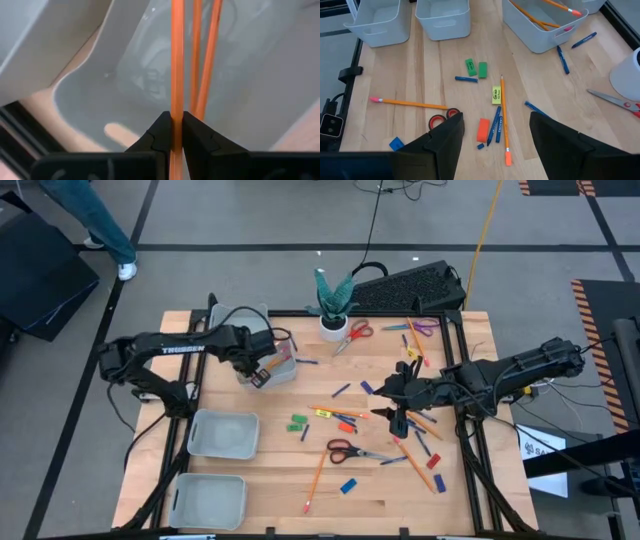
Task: Sort crayons/erasers/pens/pencils in bins
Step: Put the orange pencil into the middle top gray bin, then adjust the middle top bin
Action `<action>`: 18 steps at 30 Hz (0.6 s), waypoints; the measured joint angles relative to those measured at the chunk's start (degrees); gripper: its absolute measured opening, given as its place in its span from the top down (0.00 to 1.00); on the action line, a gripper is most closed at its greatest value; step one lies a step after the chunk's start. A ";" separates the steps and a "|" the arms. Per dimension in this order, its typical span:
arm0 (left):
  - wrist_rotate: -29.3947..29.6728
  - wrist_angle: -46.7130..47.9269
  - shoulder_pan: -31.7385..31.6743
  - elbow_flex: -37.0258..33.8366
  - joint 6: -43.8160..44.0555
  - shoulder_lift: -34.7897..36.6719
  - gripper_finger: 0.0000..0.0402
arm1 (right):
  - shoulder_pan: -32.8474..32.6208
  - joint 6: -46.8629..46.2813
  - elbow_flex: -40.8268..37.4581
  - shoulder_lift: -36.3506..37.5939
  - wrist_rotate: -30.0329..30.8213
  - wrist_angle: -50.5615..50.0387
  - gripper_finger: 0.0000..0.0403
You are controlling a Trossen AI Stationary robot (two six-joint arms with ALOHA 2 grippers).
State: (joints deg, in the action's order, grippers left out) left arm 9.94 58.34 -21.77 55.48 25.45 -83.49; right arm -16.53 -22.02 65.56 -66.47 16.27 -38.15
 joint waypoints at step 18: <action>2.43 10.32 -0.07 -0.70 -2.74 -1.72 0.51 | 0.00 -1.27 0.00 -0.01 0.02 0.02 0.44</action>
State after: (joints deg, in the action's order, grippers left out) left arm 12.37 68.66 -21.85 54.78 22.71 -85.21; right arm -16.53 -23.29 65.56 -66.48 16.29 -38.13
